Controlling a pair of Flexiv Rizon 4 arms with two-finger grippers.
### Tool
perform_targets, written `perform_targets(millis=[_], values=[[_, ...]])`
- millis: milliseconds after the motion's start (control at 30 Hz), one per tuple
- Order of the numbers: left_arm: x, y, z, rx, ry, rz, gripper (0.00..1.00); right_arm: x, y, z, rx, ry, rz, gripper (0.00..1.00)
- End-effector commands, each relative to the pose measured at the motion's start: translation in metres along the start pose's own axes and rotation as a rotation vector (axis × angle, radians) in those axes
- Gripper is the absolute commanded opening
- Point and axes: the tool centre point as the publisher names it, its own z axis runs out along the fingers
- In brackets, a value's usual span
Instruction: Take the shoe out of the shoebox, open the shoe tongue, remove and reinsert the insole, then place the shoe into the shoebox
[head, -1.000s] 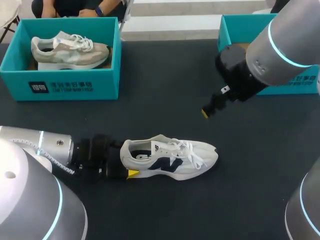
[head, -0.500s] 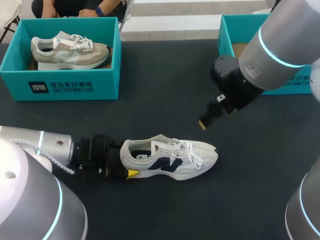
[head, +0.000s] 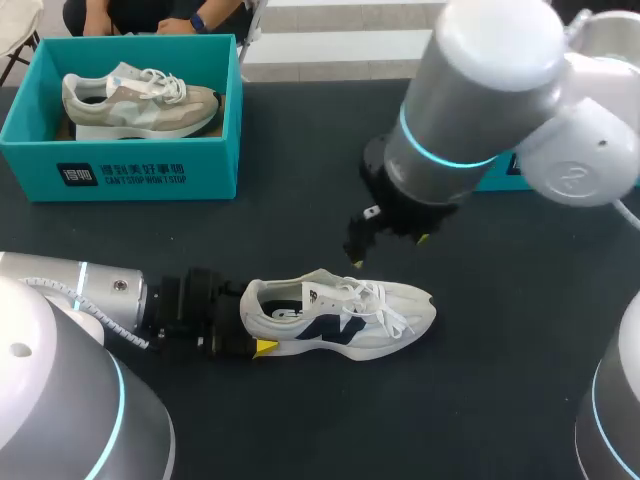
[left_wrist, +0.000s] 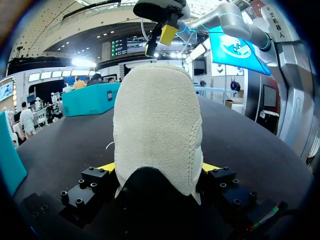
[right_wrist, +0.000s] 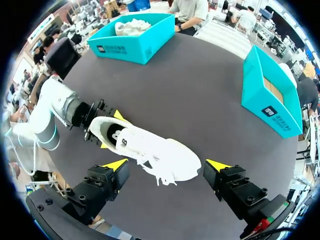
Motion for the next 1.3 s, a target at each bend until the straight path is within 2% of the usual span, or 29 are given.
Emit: perform_targets(millis=[33,200,400,1033,1067,1200,1300], values=[[0.001,0.000,-0.001,-0.004,-0.003,0.000,0.00,0.033,0.027,0.024,0.102,-0.078,0.013,1.00],[0.001,0.000,-0.001,-0.004,-0.003,0.000,0.00,0.050,0.026,0.038,0.099,-0.047,0.022,1.00],[0.001,0.000,-0.001,-0.004,-0.003,0.000,0.00,0.072,0.020,0.045,0.084,-0.029,0.037,1.00],[0.001,0.000,-0.001,-0.004,-0.003,0.000,0.00,0.072,0.020,0.045,0.084,-0.029,0.037,1.00],[0.001,0.000,-0.001,-0.004,-0.003,0.000,0.00,0.070,0.021,0.047,0.062,-0.050,0.082,1.00],[0.001,0.000,-0.001,-0.004,-0.003,0.000,0.00,0.067,0.023,0.055,0.068,-0.172,0.226,1.00],[0.001,0.000,-0.001,-0.004,-0.003,0.000,0.00,0.066,0.023,0.057,0.033,-0.208,0.287,1.00]])
